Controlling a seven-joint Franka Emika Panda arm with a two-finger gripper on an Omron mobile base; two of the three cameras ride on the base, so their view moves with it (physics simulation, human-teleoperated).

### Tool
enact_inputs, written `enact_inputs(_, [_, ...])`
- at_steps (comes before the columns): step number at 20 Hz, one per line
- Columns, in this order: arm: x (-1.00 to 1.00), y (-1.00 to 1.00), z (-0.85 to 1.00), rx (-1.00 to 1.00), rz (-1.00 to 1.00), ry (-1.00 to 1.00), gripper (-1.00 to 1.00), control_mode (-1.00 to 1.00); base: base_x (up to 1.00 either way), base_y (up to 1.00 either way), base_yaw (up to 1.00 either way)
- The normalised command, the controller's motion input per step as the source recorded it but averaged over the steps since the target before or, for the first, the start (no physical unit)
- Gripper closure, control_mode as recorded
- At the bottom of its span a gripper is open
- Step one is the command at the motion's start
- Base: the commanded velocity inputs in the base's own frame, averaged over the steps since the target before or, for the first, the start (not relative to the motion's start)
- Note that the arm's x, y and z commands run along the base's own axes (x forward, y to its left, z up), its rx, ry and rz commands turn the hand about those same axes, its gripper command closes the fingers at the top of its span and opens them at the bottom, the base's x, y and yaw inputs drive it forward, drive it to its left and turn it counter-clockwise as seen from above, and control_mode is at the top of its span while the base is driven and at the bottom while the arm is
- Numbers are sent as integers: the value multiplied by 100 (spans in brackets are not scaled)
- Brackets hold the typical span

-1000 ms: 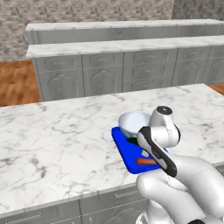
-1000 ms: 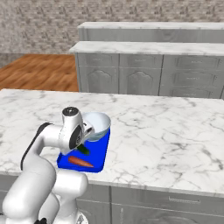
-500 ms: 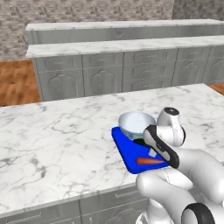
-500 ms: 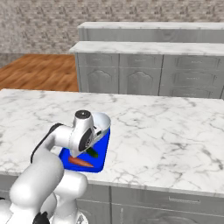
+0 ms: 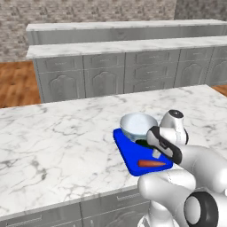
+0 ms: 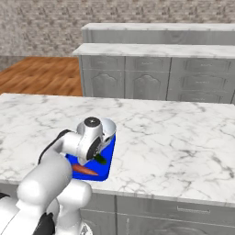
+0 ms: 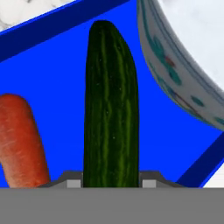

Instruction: Place the two vegetables and bowl onto the tray for setting up a vegetable dip station.

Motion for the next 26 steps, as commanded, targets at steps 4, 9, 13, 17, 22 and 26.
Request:
enact_inputs(4, [0, 1, -44, 0, 5, -1, 100, -100, 0, 0, 0])
enact_inputs(9, [0, 5, -37, 0, 3, 0, 100, -100, 0, 0, 0])
enact_inputs(13, [0, 7, -32, 0, 3, -1, 100, -100, 0, 0, 0])
enact_inputs(17, [0, 8, -21, 3, 1, -1, 100, -100, 0, 0, 0])
enact_inputs(22, [-4, 11, -22, 4, 1, 0, -100, -100, 0, 0, 0])
enact_inputs(26, [-9, 7, -14, 3, 0, 0, -100, -100, 0, 0, 0])
